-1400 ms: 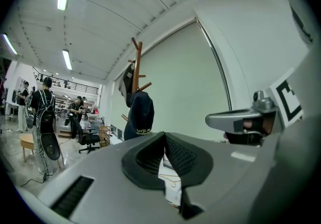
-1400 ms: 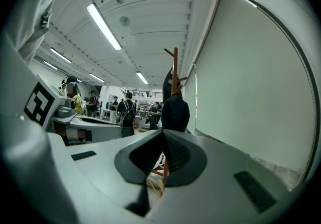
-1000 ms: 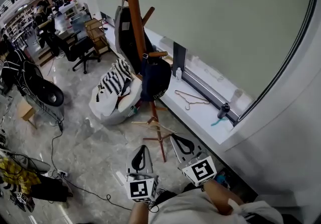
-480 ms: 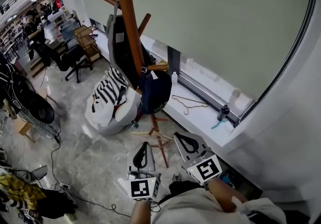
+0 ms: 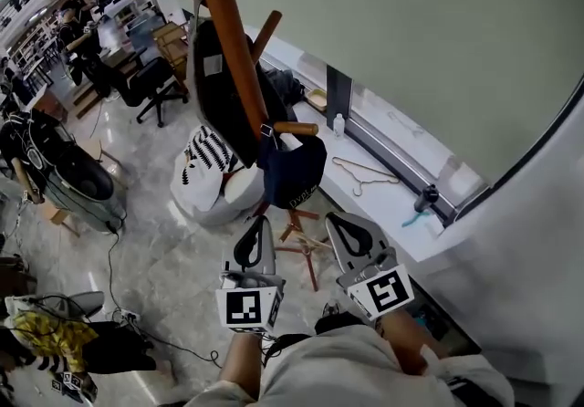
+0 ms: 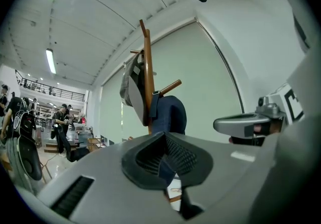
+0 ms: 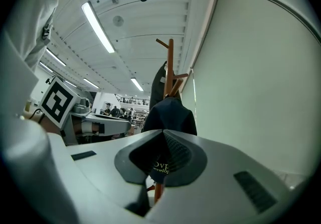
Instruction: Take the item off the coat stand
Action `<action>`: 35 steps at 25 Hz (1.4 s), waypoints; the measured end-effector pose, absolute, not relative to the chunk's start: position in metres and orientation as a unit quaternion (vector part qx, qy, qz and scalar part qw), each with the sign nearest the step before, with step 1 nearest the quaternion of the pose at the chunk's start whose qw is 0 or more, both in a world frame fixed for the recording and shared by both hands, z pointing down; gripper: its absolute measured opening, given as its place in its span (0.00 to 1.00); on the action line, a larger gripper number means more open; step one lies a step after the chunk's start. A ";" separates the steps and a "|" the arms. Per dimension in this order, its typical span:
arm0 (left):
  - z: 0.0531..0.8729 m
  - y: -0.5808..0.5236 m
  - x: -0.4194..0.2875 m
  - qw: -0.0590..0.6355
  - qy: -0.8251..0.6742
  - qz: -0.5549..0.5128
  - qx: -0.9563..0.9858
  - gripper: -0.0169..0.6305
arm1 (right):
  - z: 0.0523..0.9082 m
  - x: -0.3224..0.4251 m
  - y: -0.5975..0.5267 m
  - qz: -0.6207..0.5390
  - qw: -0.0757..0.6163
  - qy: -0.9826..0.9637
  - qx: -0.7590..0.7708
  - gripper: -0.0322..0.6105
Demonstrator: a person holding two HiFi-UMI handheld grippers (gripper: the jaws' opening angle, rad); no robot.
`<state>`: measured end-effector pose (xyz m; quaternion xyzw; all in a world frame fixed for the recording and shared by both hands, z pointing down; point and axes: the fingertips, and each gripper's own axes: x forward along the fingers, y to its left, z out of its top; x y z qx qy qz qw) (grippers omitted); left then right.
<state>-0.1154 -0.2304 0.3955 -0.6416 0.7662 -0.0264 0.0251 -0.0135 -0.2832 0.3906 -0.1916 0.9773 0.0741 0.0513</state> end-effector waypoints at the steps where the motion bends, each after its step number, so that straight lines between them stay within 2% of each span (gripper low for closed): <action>1: 0.398 -0.233 -0.118 0.024 0.767 -0.029 -0.640 0.04 | 0.395 -0.014 -0.288 0.070 0.049 0.977 -0.195 0.06; 12: 0.388 -0.253 -0.156 0.045 0.751 -0.017 -0.658 0.04 | 0.399 -0.050 -0.292 0.063 0.028 0.976 -0.205 0.06; 19: 0.382 -0.256 -0.181 0.067 0.673 -0.012 -0.736 0.04 | 0.385 -0.067 -0.278 0.087 0.026 0.946 -0.312 0.06; 29: 0.332 -0.241 -0.232 0.123 0.594 -0.008 -0.795 0.04 | 0.325 -0.111 -0.238 0.145 0.033 0.908 -0.391 0.06; 35: 0.285 -0.254 -0.252 0.166 0.586 -0.022 -0.793 0.04 | 0.281 -0.138 -0.237 0.163 0.027 0.909 -0.383 0.06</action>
